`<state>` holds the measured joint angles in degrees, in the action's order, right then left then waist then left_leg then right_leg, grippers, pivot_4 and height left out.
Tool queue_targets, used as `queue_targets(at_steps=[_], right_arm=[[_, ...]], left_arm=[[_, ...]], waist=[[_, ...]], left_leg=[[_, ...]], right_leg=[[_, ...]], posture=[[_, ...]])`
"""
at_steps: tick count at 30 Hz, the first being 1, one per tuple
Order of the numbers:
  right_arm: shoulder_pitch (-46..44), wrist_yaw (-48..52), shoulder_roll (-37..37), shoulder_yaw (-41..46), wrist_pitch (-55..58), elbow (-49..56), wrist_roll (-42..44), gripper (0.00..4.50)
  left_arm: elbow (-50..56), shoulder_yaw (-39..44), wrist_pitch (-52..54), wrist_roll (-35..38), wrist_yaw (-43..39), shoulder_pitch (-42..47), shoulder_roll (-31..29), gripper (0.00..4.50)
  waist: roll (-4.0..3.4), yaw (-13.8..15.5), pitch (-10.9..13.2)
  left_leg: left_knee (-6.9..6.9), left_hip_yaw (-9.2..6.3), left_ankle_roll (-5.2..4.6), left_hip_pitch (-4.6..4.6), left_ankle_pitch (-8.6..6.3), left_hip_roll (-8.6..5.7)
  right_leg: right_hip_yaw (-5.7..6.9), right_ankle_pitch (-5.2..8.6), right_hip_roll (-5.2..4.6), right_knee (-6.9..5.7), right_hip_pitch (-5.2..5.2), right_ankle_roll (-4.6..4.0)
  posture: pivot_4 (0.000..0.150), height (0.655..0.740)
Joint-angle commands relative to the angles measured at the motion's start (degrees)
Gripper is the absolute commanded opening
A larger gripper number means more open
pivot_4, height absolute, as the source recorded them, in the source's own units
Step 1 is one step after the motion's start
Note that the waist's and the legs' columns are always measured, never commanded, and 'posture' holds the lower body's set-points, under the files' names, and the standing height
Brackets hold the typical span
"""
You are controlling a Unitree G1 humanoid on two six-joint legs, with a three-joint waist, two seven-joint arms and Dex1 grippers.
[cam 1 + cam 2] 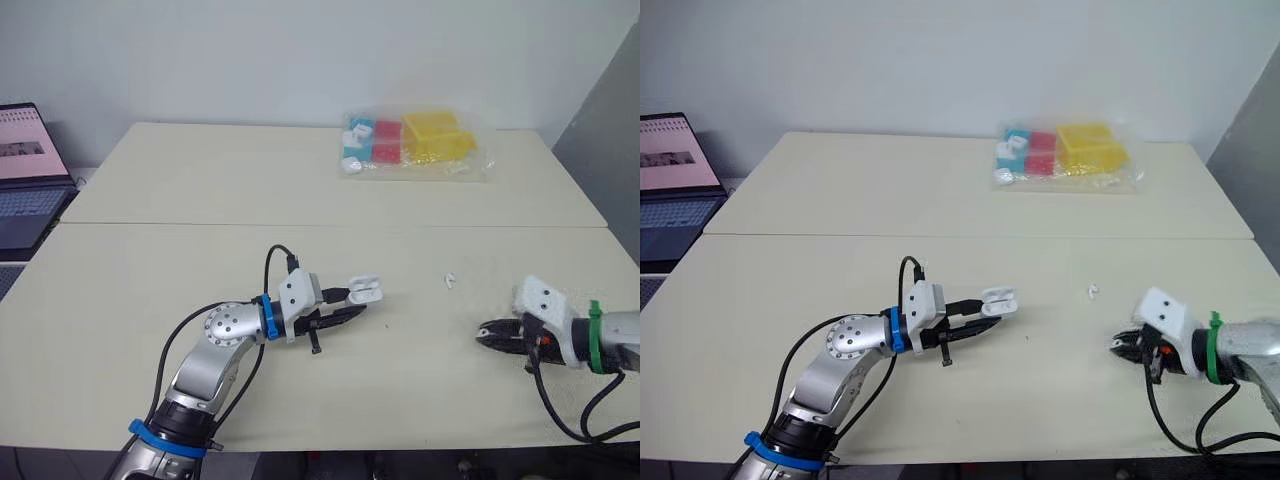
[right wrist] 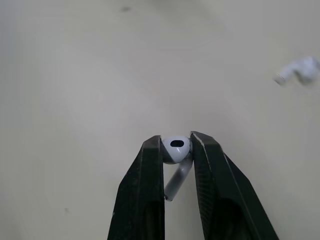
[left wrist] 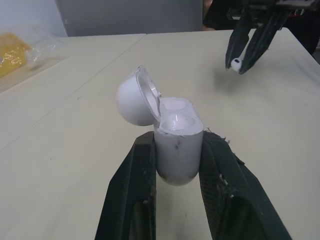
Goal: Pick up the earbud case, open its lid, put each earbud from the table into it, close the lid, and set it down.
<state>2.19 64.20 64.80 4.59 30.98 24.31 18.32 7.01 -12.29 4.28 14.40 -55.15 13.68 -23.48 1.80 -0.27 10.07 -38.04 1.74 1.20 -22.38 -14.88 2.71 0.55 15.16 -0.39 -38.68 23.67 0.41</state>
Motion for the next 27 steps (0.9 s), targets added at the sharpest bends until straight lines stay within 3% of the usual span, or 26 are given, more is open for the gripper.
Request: queue_targets(at_steps=[1, 8, 19, 27], right_arm=[[-4.65, 6.33, 3.96, -5.79, -11.44, -7.16, -7.26, 0.43], [-16.09, 14.27, 7.11, -17.12, -29.42, -23.96, -20.62, 0.43], [-16.57, 16.99, 4.24, -17.44, -28.75, -24.86, -20.26, 0.43], [-16.60, 15.46, 3.83, -15.67, -29.05, -23.57, -19.97, 3.17]], left_arm=[[2.99, -0.02, -1.46, -0.26, 0.37, -0.56, -0.48, 0.80], [5.15, 0.28, -1.11, -0.65, 1.19, -2.43, -1.63, 0.80], [6.71, 0.09, -0.33, -0.60, 1.69, -3.41, -2.47, 0.80], [7.07, -0.47, 0.13, -0.56, 1.88, -3.48, -2.47, 0.80]], waist=[[0.02, 0.06, 0.01], [0.00, 0.06, 0.02], [-0.02, 0.15, 0.03], [-0.02, 0.15, 0.03]], left_leg=[[-0.01, 0.01, 0.00, -0.01, 0.00, 0.00], [0.02, 0.07, 0.00, 0.03, 0.00, -0.03], [0.05, 0.01, 0.01, 0.35, 0.00, 0.00], [0.06, 0.02, 0.01, 0.42, 0.00, 0.01]], right_leg=[[0.00, 0.00, -0.01, 0.03, -0.02, 0.00], [-0.09, 0.01, -0.12, 0.08, -0.01, -0.01], [-0.08, 0.06, -0.11, -0.05, -0.24, -0.11], [-0.09, 0.07, -0.11, -0.07, -0.28, -0.13]], posture=[[0.150, 0.7400], [0.150, 0.7400], [0.150, 0.7400], [0.150, 0.7400]])
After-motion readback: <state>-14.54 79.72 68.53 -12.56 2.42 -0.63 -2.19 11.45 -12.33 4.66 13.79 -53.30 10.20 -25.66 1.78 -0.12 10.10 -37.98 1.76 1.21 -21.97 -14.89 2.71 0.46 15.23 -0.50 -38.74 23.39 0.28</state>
